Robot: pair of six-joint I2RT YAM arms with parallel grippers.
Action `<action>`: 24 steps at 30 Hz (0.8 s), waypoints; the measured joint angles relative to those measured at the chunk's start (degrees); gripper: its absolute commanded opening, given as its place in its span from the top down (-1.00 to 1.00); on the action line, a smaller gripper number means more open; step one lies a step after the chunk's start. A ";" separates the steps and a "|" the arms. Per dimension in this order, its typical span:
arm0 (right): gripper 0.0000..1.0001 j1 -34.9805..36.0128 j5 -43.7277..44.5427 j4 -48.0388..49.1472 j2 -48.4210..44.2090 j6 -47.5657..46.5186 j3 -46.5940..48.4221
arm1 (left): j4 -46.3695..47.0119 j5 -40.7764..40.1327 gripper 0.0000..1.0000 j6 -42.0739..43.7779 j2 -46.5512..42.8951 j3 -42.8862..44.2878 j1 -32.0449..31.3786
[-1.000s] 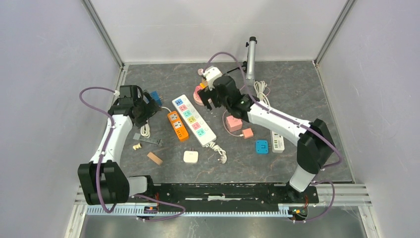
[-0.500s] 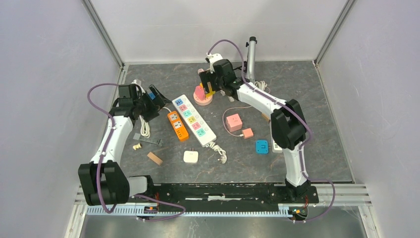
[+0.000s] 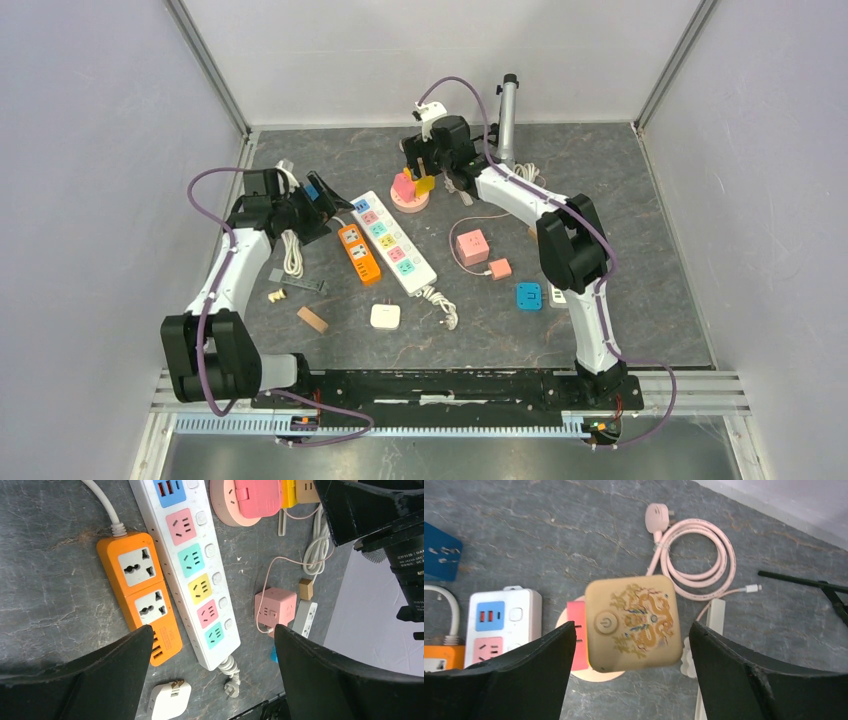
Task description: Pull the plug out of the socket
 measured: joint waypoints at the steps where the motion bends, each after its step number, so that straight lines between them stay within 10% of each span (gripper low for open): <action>1: -0.59 0.00 -0.37 1.16 0.00 0.04 -0.13 | 0.24 0.37 -0.91 -0.02 0.31 0.00 0.00; 9: 0.02 -0.09 -1.49 4.07 -0.02 0.74 -1.07 | 1.53 2.62 -0.89 -0.28 0.87 -0.20 0.00; 24: 0.07 3.85 5.49 -3.13 -11.54 4.28 -13.33 | 3.17 3.30 -0.77 -2.27 5.64 -0.17 -5.99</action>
